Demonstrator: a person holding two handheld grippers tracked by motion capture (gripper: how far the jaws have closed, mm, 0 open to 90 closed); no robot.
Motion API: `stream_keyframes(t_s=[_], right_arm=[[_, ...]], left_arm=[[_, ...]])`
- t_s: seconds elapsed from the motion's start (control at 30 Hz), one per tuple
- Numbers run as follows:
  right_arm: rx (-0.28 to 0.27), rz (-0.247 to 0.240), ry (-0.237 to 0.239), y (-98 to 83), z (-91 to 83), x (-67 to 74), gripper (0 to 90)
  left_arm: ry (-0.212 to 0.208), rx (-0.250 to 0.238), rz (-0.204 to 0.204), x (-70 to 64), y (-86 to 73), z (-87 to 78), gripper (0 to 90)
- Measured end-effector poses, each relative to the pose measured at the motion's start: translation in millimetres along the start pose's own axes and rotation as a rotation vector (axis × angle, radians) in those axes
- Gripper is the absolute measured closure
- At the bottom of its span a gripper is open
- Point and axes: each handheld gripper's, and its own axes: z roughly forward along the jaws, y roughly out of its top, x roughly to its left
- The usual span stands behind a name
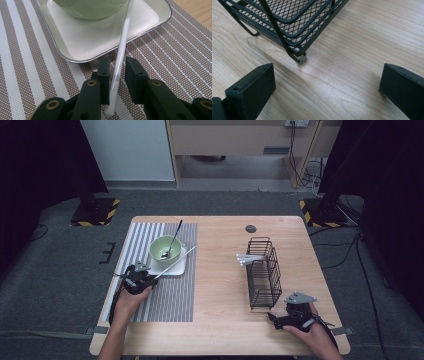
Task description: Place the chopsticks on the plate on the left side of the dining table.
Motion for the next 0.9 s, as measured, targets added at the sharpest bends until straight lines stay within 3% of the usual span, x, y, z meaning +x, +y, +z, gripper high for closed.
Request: stream_keyframes(t_s=[0.57,0.9], right_arm=[[0.001,0.002,0.001,-0.1,-0.2,0.3,0.3],[0.001,0.0,0.002,-0.2,-0.3,0.3,0.3]], left_arm=[[0.007,-0.031,0.012,-3.1,5.6,-7.1,71.5],[0.025,-0.061,0.021,-6.3,9.1,-13.8,64.9]])
